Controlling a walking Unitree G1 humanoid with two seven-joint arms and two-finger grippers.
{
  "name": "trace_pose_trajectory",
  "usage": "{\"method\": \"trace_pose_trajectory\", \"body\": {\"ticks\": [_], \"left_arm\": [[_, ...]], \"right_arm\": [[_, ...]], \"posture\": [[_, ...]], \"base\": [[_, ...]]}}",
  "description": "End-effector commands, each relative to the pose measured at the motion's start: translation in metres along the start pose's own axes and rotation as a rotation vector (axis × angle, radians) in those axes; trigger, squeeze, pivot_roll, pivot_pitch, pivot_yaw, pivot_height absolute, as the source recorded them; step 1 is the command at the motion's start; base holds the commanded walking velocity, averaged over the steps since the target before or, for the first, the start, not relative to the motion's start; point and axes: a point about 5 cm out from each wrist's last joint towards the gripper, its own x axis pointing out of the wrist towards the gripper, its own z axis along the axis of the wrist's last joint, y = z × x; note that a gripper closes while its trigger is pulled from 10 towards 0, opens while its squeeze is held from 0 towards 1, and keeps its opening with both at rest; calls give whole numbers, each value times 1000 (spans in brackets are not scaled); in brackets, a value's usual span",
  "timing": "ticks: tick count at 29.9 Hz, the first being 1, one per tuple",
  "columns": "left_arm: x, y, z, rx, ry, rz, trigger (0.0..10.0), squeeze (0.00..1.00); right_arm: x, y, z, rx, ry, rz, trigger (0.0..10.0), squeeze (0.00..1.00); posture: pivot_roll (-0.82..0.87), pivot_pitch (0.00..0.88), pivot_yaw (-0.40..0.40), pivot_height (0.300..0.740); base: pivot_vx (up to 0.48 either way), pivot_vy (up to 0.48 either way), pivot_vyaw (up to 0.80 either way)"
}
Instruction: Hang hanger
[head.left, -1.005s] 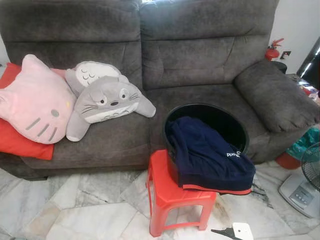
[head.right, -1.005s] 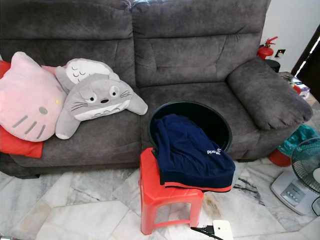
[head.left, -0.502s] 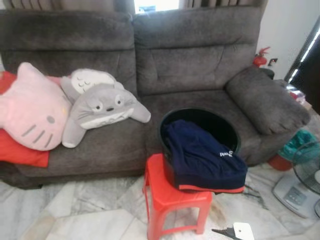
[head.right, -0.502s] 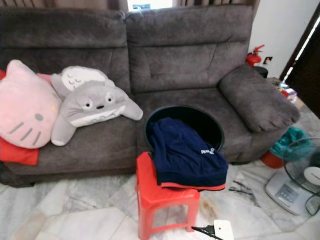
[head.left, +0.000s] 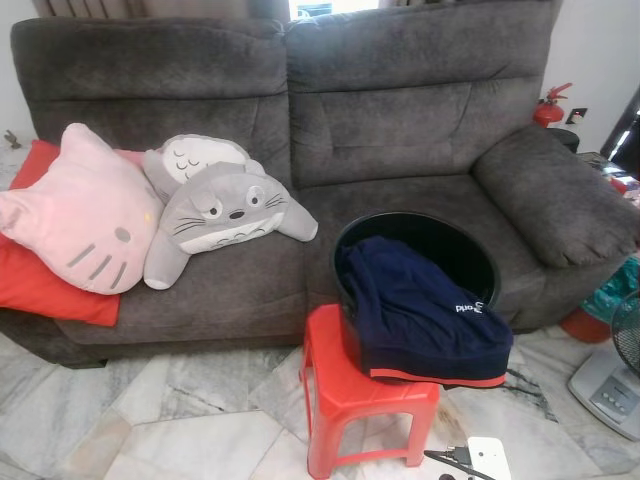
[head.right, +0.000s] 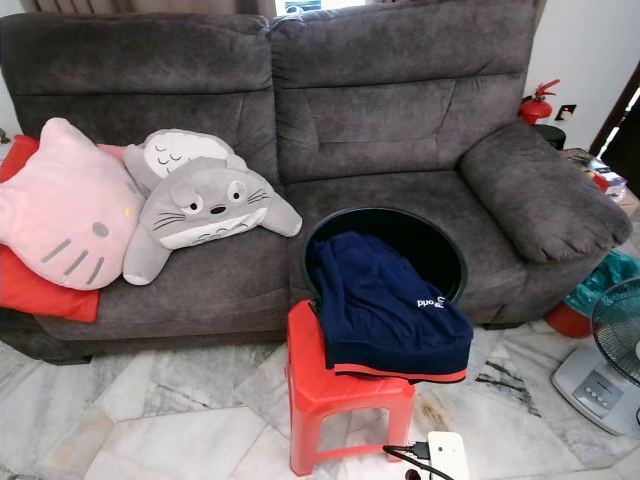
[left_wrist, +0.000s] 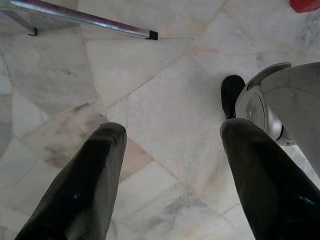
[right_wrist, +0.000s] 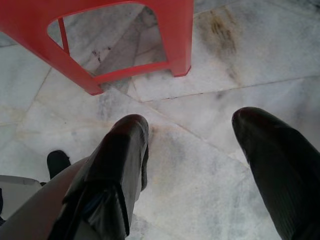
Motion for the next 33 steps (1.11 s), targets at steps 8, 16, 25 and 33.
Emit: {"method": "trace_pose_trajectory", "body": {"ticks": [8, 16, 25, 33], "left_arm": [[-3, 8, -8, 19, 23, 18, 10000, 0], [-4, 17, -11, 21, 32, 31, 10000, 0], [-4, 20, -7, 32, 26, 29, 10000, 0], [-1, 10, -2, 37, 18, 18, 10000, 0]], "right_arm": [[0, -1, 5, -39, -48, -22, 10000, 0], [-1, 0, 15, -88, -162, -24, 10000, 0], [-31, -1, 82, -517, -819, -122, 10000, 0], [-32, -4, 73, -470, -760, -127, 10000, 0]], "posture": [[-103, 0, 29, 740], [-107, 0, 33, 740], [-137, 0, 39, 740], [-149, 0, 35, 740]], "base": [[0, 0, 0], [0, 0, 0], [0, 0, 0], [0, 0, 0]]}}
